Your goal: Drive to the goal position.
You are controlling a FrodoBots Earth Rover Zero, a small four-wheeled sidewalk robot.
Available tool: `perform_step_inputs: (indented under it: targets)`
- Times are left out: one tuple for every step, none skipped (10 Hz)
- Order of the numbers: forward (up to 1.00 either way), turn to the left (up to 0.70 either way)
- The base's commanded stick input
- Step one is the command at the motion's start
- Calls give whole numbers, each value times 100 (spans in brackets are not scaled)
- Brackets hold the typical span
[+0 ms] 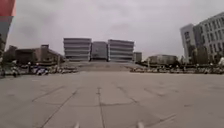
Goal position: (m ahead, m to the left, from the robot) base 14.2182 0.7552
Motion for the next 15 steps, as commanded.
perform_step_inputs:
  targets:
    - [85, 0]
    - [85, 0]
    - [85, 0]
    - [85, 0]
    - [85, 0]
    - [85, 0]
    - [85, 0]
    - [85, 0]
    - [85, 0]
    - [85, 0]
    - [85, 0]
    - [85, 0]
    - [85, 0]
    - [85, 0]
    - [85, 0]
